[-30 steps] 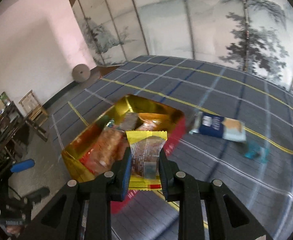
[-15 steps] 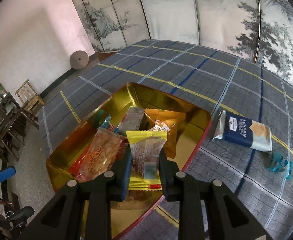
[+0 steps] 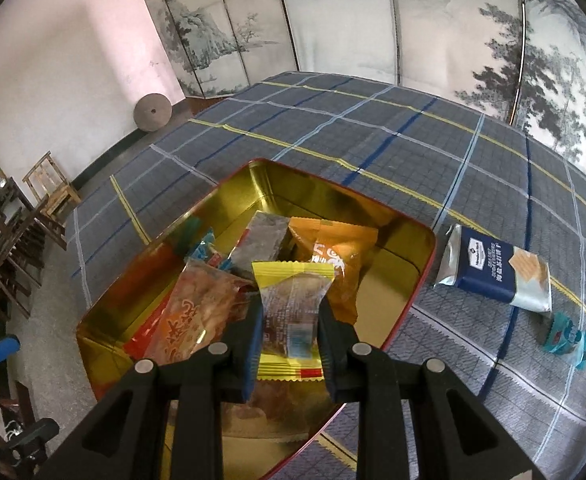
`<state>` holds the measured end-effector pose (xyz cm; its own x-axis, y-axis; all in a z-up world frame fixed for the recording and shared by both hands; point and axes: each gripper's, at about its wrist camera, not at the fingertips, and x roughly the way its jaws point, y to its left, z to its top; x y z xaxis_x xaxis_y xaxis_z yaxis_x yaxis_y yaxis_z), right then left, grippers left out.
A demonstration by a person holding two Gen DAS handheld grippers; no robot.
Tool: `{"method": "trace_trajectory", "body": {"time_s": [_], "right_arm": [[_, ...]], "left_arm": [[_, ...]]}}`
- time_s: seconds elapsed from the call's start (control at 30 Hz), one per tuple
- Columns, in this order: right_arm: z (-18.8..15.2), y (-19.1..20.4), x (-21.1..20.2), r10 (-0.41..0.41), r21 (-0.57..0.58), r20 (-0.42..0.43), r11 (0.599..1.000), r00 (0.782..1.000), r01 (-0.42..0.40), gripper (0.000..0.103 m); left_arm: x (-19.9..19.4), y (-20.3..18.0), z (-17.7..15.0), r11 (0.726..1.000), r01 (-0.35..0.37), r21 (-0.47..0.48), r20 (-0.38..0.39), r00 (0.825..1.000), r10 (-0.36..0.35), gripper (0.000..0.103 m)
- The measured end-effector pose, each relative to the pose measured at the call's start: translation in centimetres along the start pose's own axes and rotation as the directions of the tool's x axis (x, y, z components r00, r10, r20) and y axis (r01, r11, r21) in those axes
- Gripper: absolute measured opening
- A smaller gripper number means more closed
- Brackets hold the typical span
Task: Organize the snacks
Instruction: 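Open the right gripper to drop the yellow candy into the tin, then grasp the blue soda cracker pack with the right gripper and lift it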
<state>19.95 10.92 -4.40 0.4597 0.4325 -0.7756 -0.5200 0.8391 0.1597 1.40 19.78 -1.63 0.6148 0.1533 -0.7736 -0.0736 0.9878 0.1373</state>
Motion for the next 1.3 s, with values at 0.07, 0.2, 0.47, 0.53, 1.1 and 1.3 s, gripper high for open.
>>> {"method": "trace_trajectory", "body": {"time_s": [0.07,0.2,0.47,0.53,1.1,1.3], "right_arm": [[-0.1,-0.1,0.0,0.011,0.007,-0.001,1.0,1.0,-0.011,0.028],[-0.3,-0.1,-0.2,0.021,0.004,0.003,1.0,1.0,-0.021,0.037],[0.9,-3.5,-5.1,-0.018,-0.25,-0.059,0.968,0.998,0.002,0.05],[1.6,-5.3,-6.2,-0.066,-0.351,-0.122,0.936,0.99,0.019,0.056],[5.6,-9.8,5.4,-0.274,-0.729,-0.452,0.662,0.849,-0.175,0.065],[7.3,-11.9,8.1,-0.146,-0.609,-0.531,0.751,0.835,-0.256,0.066]], "left_arm": [[0.2,0.0,-0.1,1.0,0.003,0.001,-0.005,1.0,-0.003,0.08],[0.6,-0.2,-0.2,1.0,0.006,0.006,-0.017,1.0,-0.006,0.08],[0.1,0.4,0.3,1.0,-0.013,0.011,0.019,1.0,0.012,0.081],[0.1,0.7,0.7,1.0,-0.018,-0.006,0.031,0.999,0.018,0.081],[2.6,0.8,5.3,0.998,-0.016,-0.065,-0.01,1.0,0.016,0.081],[2.9,-0.5,6.5,0.999,-0.02,-0.036,-0.01,1.0,0.02,0.082]]}}
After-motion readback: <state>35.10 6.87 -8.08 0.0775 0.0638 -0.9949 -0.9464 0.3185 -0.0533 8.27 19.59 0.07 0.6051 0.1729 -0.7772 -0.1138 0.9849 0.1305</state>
